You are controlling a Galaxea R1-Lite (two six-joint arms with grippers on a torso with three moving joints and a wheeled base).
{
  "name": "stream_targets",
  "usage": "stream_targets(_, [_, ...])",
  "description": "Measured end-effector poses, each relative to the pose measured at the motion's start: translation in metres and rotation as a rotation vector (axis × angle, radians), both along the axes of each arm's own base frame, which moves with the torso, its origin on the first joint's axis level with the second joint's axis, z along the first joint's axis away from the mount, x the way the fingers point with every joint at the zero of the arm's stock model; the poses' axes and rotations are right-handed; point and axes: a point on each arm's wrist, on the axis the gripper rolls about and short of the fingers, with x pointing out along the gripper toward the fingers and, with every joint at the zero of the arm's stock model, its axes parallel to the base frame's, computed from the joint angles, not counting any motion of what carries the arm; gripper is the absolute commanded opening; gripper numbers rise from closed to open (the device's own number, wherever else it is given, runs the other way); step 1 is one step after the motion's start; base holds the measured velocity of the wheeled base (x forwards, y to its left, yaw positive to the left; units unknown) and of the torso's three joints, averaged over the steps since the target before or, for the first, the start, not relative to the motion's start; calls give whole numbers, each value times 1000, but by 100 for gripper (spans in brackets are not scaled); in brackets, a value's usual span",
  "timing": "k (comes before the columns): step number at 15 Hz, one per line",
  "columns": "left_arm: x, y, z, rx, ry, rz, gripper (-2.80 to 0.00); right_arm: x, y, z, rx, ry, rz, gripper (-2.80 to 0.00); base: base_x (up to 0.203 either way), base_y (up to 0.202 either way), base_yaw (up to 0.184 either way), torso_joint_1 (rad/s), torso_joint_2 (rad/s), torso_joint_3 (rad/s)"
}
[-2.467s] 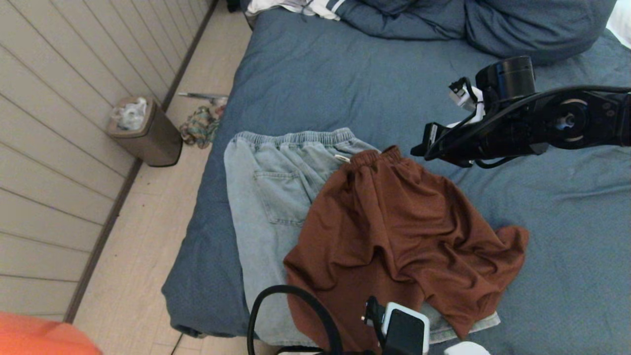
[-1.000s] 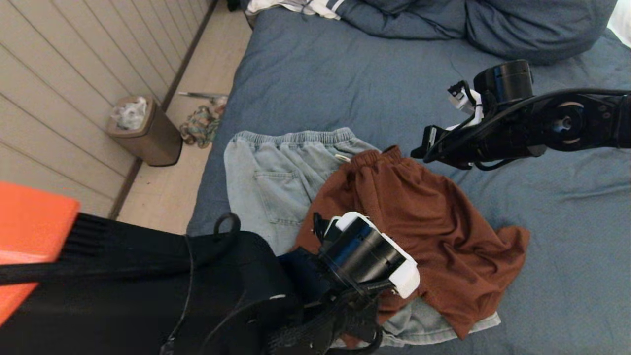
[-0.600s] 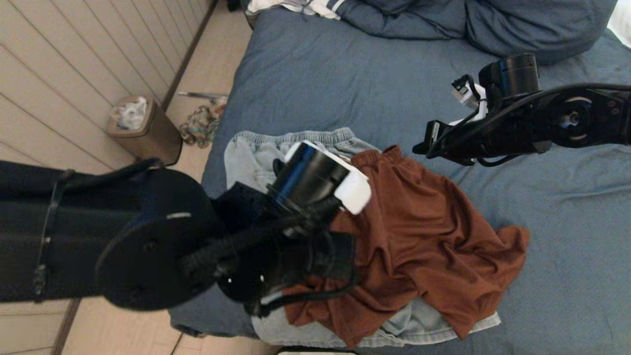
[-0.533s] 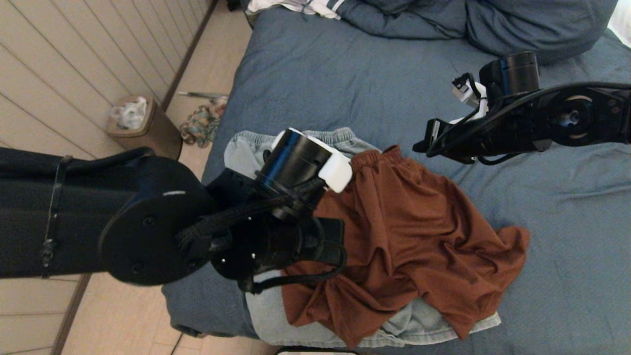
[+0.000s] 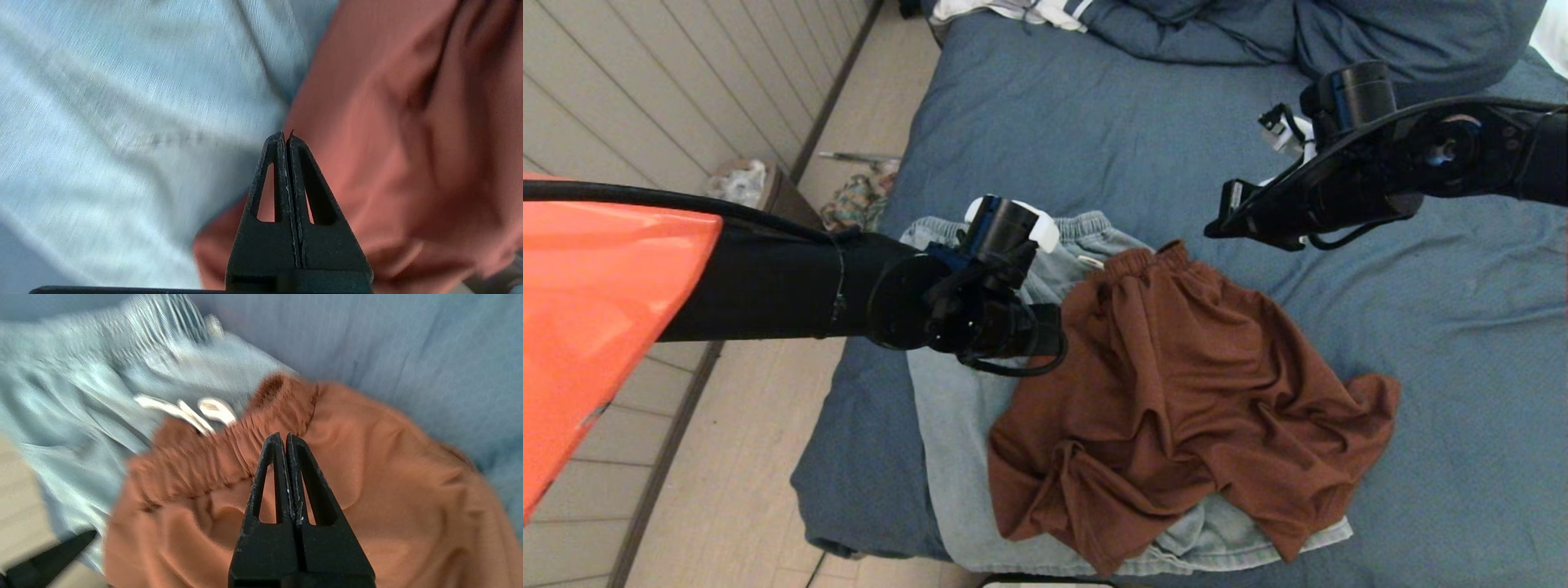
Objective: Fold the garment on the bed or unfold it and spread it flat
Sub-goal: Unford the brown shorts
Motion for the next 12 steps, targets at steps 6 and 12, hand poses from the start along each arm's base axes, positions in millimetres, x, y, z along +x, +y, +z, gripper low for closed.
stream_targets(6, [14, 0, 17, -72, -40, -8, -166, -8, 5, 1, -35, 29, -15, -280, 0, 0, 0, 0, 0, 0])
stream_targets(12, [15, -12, 34, -125, -114, -33, 0, -20, 2, 3, -38, 47, -18, -280, 0, 0, 0, 0, 0, 0])
